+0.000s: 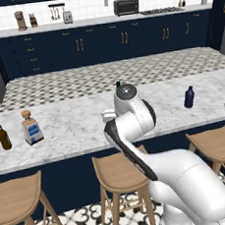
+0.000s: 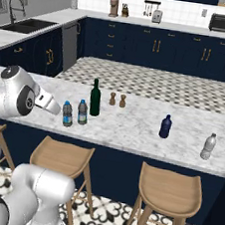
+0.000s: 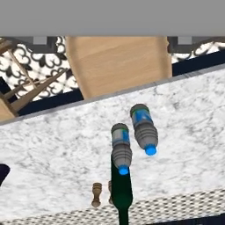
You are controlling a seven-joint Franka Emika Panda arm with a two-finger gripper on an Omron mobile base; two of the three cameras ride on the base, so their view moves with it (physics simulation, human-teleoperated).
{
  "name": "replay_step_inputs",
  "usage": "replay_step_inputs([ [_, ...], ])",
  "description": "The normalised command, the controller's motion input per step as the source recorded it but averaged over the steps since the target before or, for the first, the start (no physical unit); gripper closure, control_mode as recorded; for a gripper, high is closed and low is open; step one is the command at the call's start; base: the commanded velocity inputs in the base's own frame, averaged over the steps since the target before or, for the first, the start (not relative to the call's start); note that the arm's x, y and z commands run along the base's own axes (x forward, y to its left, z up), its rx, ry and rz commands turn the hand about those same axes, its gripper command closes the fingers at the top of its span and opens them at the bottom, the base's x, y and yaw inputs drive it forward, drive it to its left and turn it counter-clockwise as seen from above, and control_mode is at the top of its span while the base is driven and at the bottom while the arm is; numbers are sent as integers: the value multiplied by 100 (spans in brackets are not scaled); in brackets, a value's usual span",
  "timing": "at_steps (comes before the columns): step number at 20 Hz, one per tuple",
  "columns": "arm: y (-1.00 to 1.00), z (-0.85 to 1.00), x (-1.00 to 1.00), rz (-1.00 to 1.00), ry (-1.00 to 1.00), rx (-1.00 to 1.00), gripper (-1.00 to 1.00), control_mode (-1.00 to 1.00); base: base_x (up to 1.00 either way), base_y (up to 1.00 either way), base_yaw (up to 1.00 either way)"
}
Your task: Move the plastic bottles in the middle to the plastics group, and the glass bottles in the middle to the glass group.
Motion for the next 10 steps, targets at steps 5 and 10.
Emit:
replay_step_inputs([
  [5,0,-11,49,0,0,8,-100,-100,0,0,0],
  [10,0,-27,35,3,0,1,-100,-100,0,0,0],
])
